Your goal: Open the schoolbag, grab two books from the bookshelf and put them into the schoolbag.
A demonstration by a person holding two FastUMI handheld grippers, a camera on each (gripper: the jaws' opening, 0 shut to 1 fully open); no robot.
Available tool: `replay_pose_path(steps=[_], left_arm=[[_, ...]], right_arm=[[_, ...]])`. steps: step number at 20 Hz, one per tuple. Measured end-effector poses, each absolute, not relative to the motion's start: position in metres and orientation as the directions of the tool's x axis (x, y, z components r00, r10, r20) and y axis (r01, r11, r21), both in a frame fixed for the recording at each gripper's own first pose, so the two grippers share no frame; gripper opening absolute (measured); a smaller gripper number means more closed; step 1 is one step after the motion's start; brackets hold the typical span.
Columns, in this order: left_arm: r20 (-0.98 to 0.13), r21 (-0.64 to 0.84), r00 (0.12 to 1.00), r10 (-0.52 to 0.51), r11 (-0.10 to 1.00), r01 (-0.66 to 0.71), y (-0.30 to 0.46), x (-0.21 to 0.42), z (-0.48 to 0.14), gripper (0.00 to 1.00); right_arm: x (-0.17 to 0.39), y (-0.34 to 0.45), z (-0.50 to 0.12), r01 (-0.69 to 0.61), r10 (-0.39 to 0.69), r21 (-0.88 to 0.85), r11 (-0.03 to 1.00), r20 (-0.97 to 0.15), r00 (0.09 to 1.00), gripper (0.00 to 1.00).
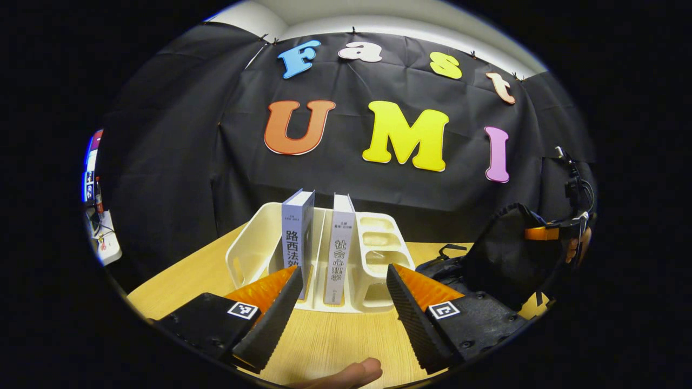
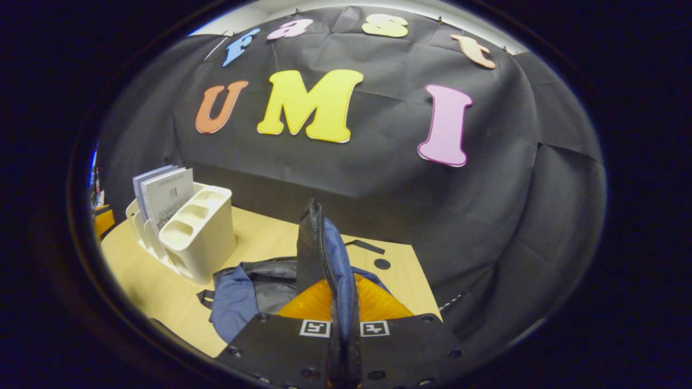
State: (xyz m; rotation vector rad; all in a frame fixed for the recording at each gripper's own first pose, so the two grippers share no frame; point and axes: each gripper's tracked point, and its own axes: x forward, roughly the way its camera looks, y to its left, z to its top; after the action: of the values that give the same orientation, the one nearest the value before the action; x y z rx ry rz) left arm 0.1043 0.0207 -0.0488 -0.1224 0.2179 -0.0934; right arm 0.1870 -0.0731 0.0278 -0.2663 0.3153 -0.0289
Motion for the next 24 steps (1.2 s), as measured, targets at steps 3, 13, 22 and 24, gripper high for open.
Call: replay_pose_path(steps=[3, 13, 22, 24], left_arm=[[-0.219, -0.081, 0.972, -0.085, 0.994, 0.069, 0.023, 0.133, -0.028, 0.98], [-0.289, -0.053, 0.952, -0.098, 0.995, 0.087, 0.009, 0.220, -0.002, 0.98], [-0.444, -0.028, 0.888, -0.118, 0.993, 0.117, 0.008, 0.293, -0.013, 0.97], [-0.514, -0.012, 0.854, -0.083, 0.996, 0.090, 0.017, 0.306, -0.025, 0.97]], right_arm=[[0.186, -0.081, 0.028, -0.033, -0.050, -0.264, 0.964, -0.300, 0.953, 0.05], [0.193, -0.088, 0.021, -0.087, 0.012, -0.243, 0.966, -0.294, 0.956, 0.05], [0.191, -0.085, 0.013, -0.117, 0.037, -0.253, 0.961, -0.300, 0.953, 0.05], [0.189, -0.083, 0.012, -0.127, 0.045, -0.260, 0.957, -0.301, 0.953, 0.05]])
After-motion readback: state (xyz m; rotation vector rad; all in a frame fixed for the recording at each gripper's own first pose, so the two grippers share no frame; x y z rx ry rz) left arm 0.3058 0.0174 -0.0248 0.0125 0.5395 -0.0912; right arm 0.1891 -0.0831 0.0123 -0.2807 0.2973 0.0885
